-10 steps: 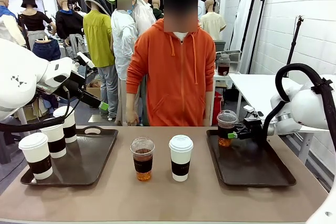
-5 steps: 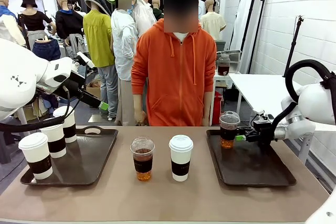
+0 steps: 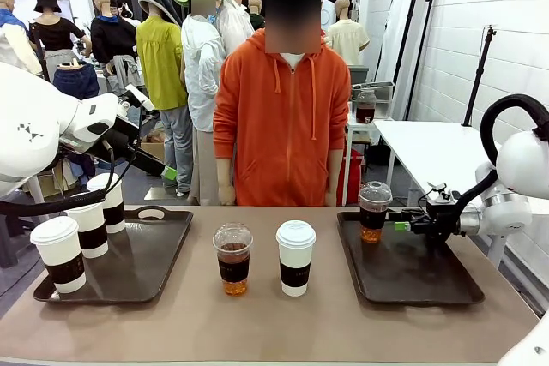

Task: Distribute the coffee onto the tray.
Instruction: Pick up another iced Americano from the middle of the table and place it on the right Handle tray.

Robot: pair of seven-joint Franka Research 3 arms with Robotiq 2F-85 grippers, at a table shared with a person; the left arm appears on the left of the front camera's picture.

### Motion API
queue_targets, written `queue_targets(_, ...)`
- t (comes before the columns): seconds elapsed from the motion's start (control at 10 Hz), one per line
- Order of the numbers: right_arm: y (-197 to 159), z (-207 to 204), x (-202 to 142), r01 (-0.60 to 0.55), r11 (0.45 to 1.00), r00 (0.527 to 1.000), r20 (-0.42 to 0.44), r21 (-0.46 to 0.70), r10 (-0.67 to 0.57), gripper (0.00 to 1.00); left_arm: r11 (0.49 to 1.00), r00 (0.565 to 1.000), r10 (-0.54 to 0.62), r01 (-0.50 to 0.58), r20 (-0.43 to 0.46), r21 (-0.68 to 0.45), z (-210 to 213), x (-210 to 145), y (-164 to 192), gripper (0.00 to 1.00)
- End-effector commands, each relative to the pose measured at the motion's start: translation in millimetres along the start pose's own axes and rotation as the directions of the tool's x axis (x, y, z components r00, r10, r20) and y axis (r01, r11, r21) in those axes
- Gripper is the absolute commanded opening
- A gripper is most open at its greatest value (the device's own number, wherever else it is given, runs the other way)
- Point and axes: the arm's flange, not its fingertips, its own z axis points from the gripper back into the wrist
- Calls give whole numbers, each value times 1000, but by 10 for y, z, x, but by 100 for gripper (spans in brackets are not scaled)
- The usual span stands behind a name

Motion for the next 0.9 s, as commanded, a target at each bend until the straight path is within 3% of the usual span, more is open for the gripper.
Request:
queue_targets(0.0, -39, -30, 4, -2, 1000, 1000, -16, 19, 2, 100, 1000, 1000, 5, -5, 5, -8, -7, -23, 18, 100)
queue_targets(0.5, -17, -33, -2, -2, 1000, 1000, -6, 9, 2, 100, 1000, 1000, 5, -5, 5, -8, -7, -23, 18, 100)
queue_targets(0.8, 196, 101, 167, -11, 1000, 1000, -18, -28, 11, 100, 1000, 1000, 5, -5, 5, -8, -7, -23, 18, 100)
